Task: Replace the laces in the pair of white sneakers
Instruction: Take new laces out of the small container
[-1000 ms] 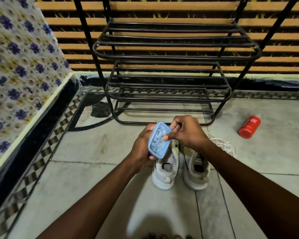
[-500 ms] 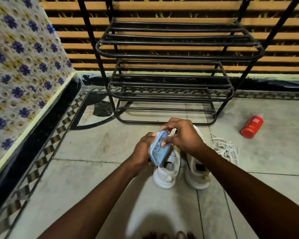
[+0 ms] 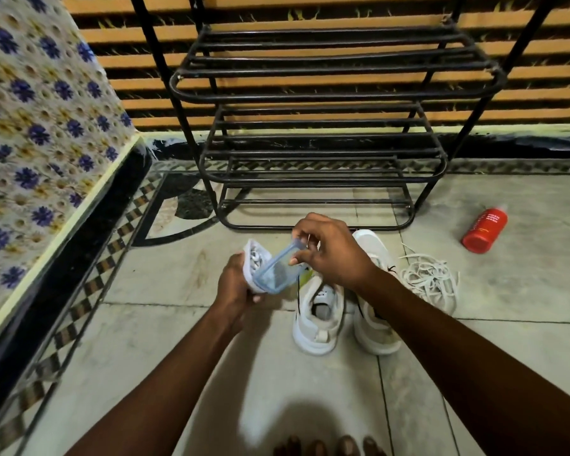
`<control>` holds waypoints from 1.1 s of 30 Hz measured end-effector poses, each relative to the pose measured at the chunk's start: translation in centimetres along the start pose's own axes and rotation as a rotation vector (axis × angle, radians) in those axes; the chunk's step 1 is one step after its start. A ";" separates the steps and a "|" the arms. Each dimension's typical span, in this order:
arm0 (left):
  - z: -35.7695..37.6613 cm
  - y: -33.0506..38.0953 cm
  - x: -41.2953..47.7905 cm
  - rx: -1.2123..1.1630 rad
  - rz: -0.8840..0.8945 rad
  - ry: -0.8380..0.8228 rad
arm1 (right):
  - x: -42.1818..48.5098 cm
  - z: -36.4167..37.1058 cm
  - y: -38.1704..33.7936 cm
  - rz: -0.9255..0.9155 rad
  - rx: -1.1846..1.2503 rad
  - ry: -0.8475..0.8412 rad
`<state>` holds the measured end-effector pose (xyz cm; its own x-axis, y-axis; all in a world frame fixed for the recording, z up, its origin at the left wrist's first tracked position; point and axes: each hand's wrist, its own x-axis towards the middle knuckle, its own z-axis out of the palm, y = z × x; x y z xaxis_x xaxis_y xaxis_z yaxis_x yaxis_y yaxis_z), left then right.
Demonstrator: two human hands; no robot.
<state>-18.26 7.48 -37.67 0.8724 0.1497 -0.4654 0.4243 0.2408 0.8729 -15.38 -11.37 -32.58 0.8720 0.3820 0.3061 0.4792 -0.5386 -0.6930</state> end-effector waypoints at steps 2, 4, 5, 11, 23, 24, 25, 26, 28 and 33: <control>-1.8 0.3 0.9 -0.007 -0.005 0.050 | 0.0 1.4 -0.2 -0.068 -0.115 -0.079; -3.6 0.5 1.5 -0.097 -0.020 0.101 | -0.3 3.3 -0.4 -0.112 -0.265 -0.184; -4.5 0.5 1.8 -0.123 -0.012 0.113 | -0.5 4.5 -0.5 -0.116 -0.337 -0.240; -8.2 0.2 3.1 -0.235 -0.074 0.241 | -1.9 10.3 -1.5 -0.145 -0.691 -0.541; -9.5 -1.8 3.6 -0.164 -0.112 0.166 | -4.9 15.2 -1.3 -0.307 -0.867 -0.783; -9.6 -1.9 3.6 -0.152 -0.107 0.159 | -5.0 15.2 -1.0 -0.309 -0.850 -0.776; -9.8 -2.0 3.6 -0.146 -0.099 0.153 | -4.8 15.2 -0.9 -0.292 -0.818 -0.755; -9.9 -2.0 3.6 -0.139 -0.091 0.143 | -4.6 15.1 -0.7 -0.251 -0.774 -0.714; -10.2 -2.0 3.6 -0.106 -0.068 0.113 | -3.4 14.7 -0.6 -0.129 -0.673 -0.565; -9.4 -1.8 2.9 -0.068 -0.027 -0.014 | 0.7 12.7 -0.6 -0.076 -0.358 -0.277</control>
<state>-18.79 16.53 -41.92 0.8643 0.1288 -0.4862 0.4308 0.3095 0.8477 -16.37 -1.28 -40.21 0.7966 0.5908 0.1278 0.5879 -0.7079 -0.3914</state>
